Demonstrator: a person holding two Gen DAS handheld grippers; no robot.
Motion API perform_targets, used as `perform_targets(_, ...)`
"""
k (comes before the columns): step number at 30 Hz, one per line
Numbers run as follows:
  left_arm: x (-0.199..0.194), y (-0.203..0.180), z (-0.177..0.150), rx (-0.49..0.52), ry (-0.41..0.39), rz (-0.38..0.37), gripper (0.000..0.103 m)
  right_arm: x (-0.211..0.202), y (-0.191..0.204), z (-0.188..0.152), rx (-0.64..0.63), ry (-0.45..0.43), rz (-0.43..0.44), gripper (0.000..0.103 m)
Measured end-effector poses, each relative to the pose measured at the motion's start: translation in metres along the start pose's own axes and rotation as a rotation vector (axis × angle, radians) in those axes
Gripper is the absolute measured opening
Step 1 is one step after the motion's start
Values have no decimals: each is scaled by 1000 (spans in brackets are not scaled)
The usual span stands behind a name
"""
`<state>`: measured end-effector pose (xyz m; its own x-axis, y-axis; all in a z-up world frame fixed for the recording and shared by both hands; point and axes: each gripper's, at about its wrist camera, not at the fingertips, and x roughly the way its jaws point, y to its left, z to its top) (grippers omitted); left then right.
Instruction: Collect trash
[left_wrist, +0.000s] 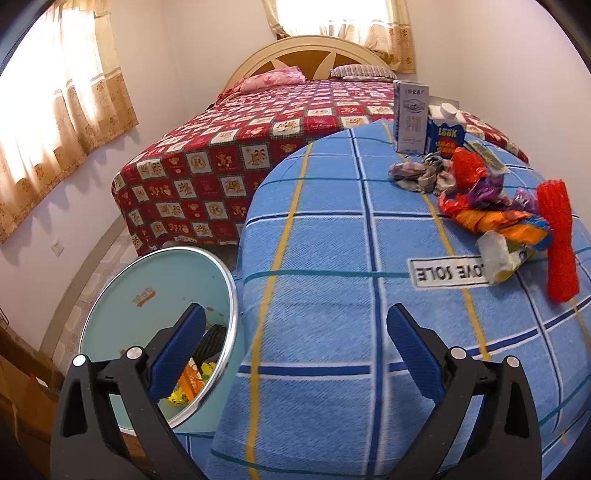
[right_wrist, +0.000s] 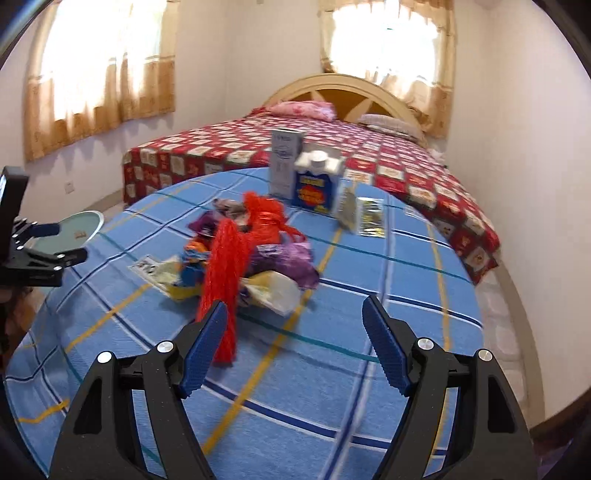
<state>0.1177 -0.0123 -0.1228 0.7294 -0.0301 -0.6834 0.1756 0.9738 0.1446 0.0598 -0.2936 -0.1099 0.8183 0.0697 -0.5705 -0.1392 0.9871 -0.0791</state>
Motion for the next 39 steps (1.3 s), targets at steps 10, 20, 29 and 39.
perform_targets(10, 3, -2, -9, -8, 27, 9, 97, 26, 30, -12, 3, 80, 96, 65)
perform_targets(20, -1, -12, -12, 10, 22, -13, 97, 30, 35, -13, 61, 104, 174, 48)
perform_targets(29, -2, -16, -9, 12, 21, -20, 97, 42, 37, -13, 90, 124, 179, 26)
perform_targets(39, -12, -60, 16, 41, -31, -96, 97, 6, 2, 0, 111, 65, 149, 19)
